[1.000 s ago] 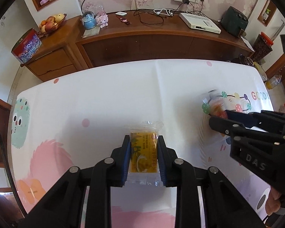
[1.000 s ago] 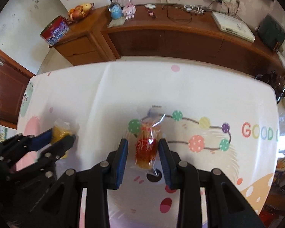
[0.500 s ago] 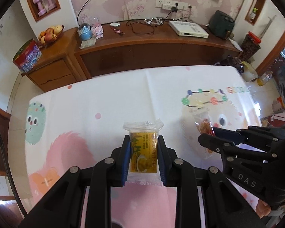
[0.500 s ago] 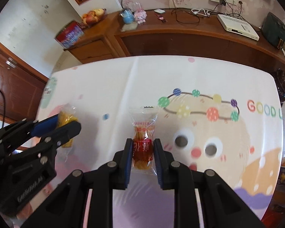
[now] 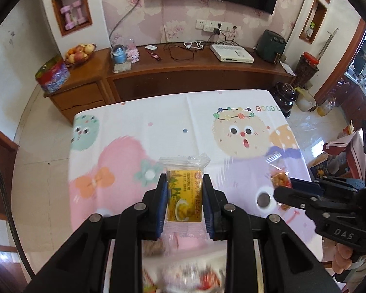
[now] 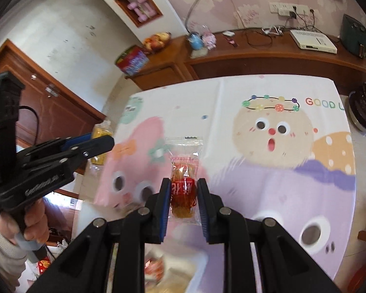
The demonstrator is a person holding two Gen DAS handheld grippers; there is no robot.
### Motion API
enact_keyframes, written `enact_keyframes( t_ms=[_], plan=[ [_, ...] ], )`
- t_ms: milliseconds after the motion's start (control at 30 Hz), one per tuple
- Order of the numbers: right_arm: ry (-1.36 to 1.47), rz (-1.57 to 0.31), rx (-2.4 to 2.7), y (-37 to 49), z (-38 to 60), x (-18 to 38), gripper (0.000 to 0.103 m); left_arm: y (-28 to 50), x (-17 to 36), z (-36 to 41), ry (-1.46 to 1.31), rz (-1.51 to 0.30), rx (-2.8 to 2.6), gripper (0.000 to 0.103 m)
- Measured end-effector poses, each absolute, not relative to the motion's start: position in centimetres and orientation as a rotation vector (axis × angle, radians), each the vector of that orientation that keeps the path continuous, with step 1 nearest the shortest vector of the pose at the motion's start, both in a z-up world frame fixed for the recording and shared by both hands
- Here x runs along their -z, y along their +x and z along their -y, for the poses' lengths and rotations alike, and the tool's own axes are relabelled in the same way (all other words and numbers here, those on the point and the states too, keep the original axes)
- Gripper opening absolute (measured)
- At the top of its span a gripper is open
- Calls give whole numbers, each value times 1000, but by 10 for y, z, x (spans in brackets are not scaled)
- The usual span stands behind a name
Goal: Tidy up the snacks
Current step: 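Carry both snacks over the white tray and open both tools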
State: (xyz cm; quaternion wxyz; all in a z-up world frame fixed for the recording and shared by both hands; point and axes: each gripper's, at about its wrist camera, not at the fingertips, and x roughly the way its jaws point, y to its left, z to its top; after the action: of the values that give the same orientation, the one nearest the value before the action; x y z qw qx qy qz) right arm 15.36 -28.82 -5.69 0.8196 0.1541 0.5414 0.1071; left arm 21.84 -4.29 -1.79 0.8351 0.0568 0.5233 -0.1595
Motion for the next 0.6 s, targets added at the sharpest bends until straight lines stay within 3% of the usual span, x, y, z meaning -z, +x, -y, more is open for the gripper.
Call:
enact_keyframes(
  t_ms=[267,600],
  plan=[
    [359,-1109,-228,77,239,19,22,120,-16,-14,141,-1068,357,24],
    [400,-1100,-90,-7,182,20,22,46,13,-50,246,-1132,383,24]
  ],
)
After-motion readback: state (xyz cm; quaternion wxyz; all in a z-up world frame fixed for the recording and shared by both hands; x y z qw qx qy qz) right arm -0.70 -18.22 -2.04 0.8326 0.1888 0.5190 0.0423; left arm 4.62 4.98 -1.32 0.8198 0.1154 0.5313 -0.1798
